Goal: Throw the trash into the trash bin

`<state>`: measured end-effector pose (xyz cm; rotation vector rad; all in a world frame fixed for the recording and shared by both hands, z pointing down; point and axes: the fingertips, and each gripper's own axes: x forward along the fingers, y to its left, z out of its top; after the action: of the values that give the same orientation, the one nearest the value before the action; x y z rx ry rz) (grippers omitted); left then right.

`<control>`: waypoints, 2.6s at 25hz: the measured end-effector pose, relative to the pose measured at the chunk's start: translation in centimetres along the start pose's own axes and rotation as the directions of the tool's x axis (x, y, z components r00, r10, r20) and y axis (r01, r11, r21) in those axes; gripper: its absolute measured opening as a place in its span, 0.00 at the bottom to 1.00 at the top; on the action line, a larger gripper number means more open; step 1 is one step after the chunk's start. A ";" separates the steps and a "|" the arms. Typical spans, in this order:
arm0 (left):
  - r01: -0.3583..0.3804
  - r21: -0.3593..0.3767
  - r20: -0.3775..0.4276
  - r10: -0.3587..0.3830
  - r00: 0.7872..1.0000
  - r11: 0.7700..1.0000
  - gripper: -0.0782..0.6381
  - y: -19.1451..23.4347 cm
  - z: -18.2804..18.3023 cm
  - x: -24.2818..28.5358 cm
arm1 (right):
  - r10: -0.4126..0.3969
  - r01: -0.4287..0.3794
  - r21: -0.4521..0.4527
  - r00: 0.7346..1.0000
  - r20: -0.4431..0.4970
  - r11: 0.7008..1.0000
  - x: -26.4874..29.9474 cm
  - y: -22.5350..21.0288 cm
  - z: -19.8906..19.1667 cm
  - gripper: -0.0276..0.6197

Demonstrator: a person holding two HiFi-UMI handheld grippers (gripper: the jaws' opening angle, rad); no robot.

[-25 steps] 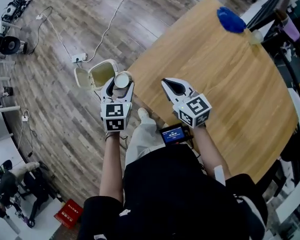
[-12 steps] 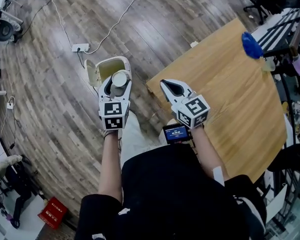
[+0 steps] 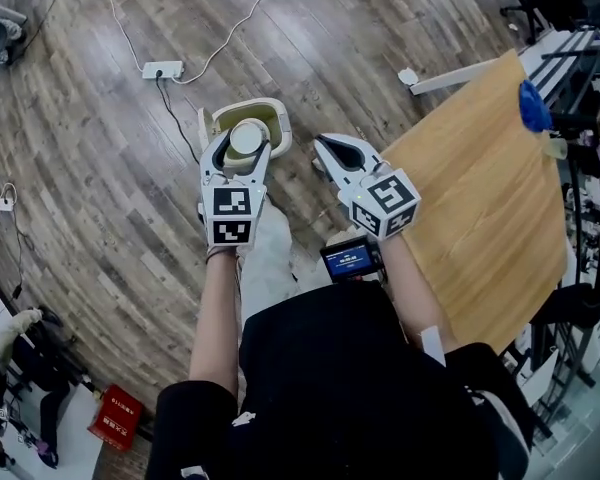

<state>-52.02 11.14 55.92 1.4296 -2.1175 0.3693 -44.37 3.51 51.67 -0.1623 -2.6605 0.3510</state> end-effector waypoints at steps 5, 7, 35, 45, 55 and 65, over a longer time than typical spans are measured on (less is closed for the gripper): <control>0.012 -0.045 -0.049 -0.014 0.999 0.999 0.51 2.4 -2.8 2.7 | 0.014 -0.014 0.000 0.999 -0.043 1.000 3.8 -0.1 -1.1 0.04; 0.020 -0.059 -0.077 -0.024 0.997 0.998 0.51 2.4 -4.5 4.6 | 0.024 -0.023 0.010 0.998 -0.062 1.000 5.3 -0.8 -2.4 0.04; -0.132 -0.167 -0.422 0.050 0.905 0.977 0.58 5.4 -32.8 26.3 | 0.134 -0.119 0.093 0.973 -0.189 0.989 17.0 -6.8 -20.6 0.04; -0.070 -0.204 -0.295 0.007 0.956 0.976 0.12 5.6 -22.5 19.8 | 0.131 -0.126 0.042 0.978 -0.160 0.991 14.7 -4.9 -12.6 0.04; -0.025 -0.164 -0.038 0.019 0.999 0.986 0.12 3.3 -6.4 1.4 | 0.079 -0.080 -0.083 0.997 -0.024 0.993 5.6 0.4 0.0 0.04; -0.115 -0.237 0.164 0.156 0.974 0.965 0.12 2.9 1.3 -13.1 | 0.016 -0.003 -0.100 0.991 0.130 0.995 -4.9 0.9 7.4 0.04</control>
<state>-51.42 21.60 47.46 1.2303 -2.3263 0.0450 -43.26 1.94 42.96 -0.1893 -2.8099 0.2389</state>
